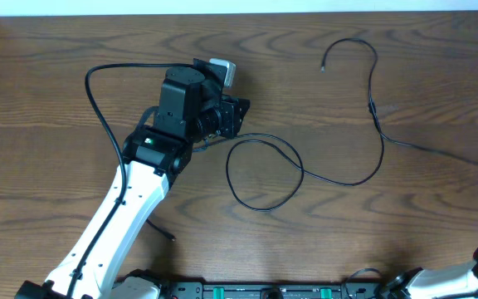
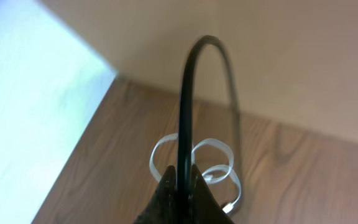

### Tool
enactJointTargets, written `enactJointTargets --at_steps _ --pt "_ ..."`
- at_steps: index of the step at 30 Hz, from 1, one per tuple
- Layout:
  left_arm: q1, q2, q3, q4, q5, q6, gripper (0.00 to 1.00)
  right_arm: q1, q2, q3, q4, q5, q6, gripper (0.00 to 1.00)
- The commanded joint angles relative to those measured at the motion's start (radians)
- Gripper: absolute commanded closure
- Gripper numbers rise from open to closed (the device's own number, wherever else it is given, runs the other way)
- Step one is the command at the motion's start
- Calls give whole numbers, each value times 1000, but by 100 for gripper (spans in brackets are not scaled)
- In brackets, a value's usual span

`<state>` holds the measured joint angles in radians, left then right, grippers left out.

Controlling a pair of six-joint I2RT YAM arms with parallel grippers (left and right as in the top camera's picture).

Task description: Untangle cables

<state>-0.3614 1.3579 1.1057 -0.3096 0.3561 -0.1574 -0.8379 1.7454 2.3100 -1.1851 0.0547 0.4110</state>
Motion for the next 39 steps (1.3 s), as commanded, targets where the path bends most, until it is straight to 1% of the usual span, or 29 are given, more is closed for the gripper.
enactJointTargets --at_steps 1,6,7,8,9,10,11,12,16,20,25,28,29,32,33,36,38,39 --pt "3 -16 6 0 -9 6 60 12 126 -14 -62 -211 -69 99" --pt "3 -16 6 -8 -8 6 60 43 283 -14 -155 -260 -172 99" --pt "3 -16 6 -11 -8 6 60 51 324 -14 -175 -282 -203 92" --pt "3 -16 6 -13 -8 6 60 56 353 -14 -190 -293 -223 77" --pt "3 -16 6 -16 -8 6 60 61 375 -14 -203 -298 -238 60" --pt "3 -16 6 -20 -8 6 60 66 408 -14 -222 -298 -249 27" --pt "3 -16 6 -23 -8 6 59 69 434 -14 -241 -298 -257 13" --pt "3 -16 6 -26 -8 6 59 72 453 -14 -256 -298 -260 2" --pt "3 -16 6 -26 -8 6 59 73 500 -14 -314 -298 -259 1" --pt "3 -16 6 -26 -8 6 59 92 510 -14 -387 -305 -272 1" --pt "3 -16 6 -26 -8 6 59 183 511 -16 -515 -338 -363 1" --pt "3 -16 6 -26 -9 6 59 251 510 -32 -514 -335 -363 1" --pt "3 -16 6 -26 -9 6 59 276 511 -41 -509 -334 -330 1" --pt "3 -16 6 -22 -10 6 52 332 511 -72 -461 -324 -130 1" --pt "3 -16 6 -22 -10 6 51 361 511 -91 -424 -310 7 1" --pt "3 -16 6 -23 -9 6 51 414 511 -127 -398 -226 333 1" --pt "3 -16 6 -23 -9 6 51 450 511 -159 -402 -171 523 1" --pt "3 -16 6 -23 -9 6 51 467 511 -175 -402 -154 580 1"
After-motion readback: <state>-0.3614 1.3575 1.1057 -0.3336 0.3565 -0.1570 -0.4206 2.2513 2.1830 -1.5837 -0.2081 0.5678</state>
